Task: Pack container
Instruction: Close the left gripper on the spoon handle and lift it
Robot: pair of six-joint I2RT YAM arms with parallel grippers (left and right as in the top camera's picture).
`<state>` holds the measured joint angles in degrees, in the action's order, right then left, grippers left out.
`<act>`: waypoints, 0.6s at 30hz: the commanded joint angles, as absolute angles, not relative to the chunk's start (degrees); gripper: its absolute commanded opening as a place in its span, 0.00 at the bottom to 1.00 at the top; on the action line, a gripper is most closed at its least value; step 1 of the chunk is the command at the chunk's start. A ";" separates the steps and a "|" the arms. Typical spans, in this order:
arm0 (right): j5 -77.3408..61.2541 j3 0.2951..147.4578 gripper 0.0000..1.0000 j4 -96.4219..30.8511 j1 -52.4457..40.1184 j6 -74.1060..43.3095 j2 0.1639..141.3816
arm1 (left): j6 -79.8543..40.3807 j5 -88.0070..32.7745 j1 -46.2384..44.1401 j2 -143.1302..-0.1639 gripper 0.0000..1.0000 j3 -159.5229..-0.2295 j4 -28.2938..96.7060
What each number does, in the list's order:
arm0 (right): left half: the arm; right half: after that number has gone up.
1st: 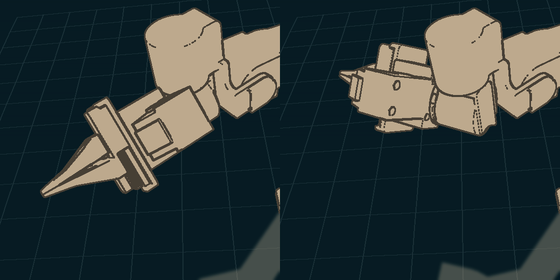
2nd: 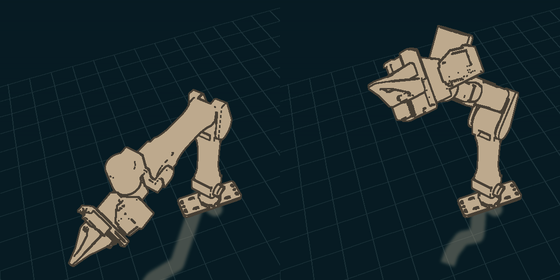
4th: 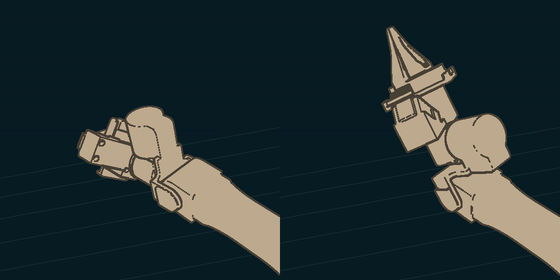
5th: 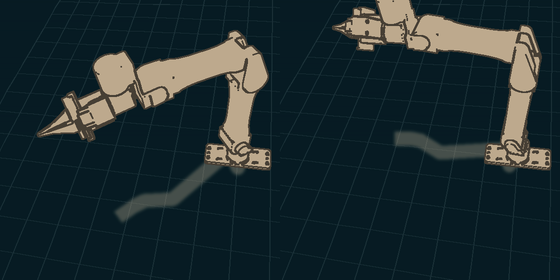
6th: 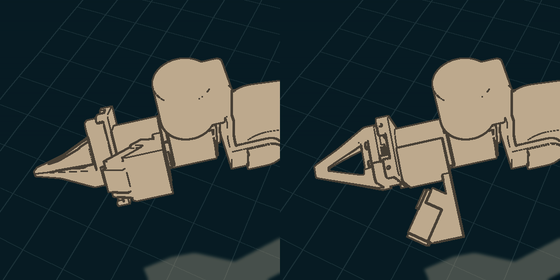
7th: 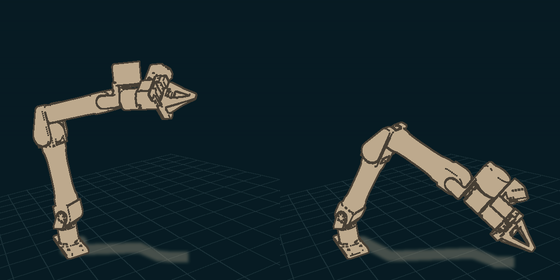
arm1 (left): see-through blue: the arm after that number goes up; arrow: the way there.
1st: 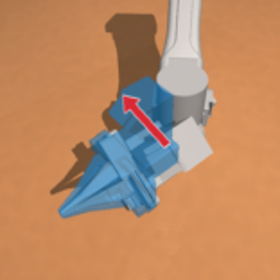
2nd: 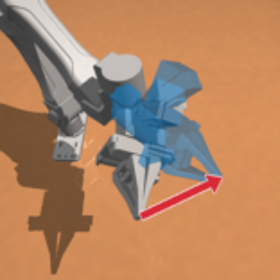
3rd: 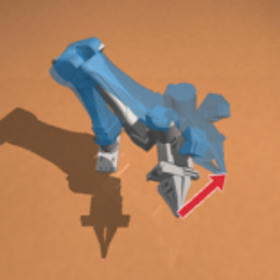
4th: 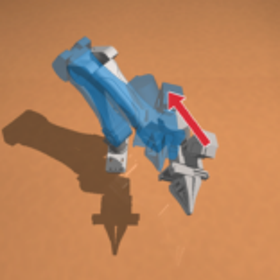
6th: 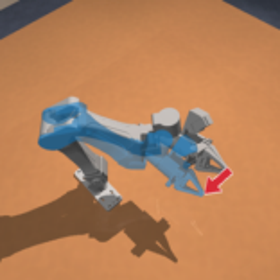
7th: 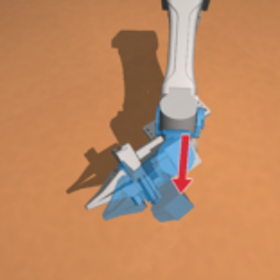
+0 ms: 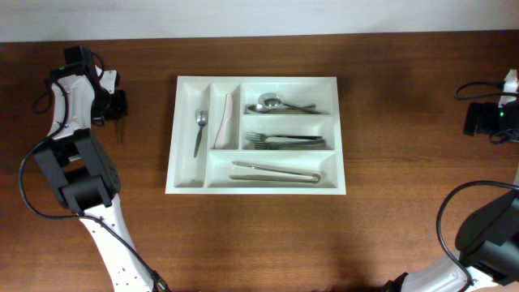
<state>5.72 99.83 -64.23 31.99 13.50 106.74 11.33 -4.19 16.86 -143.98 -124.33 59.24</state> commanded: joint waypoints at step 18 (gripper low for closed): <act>6.00 99.72 0.99 -64.23 31.90 13.19 106.63 | 11.42 -6.70 16.88 -147.20 0.08 -126.98 61.14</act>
<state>5.69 99.83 -64.23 31.99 13.50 106.74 11.33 -5.48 16.86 -144.97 -126.34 60.38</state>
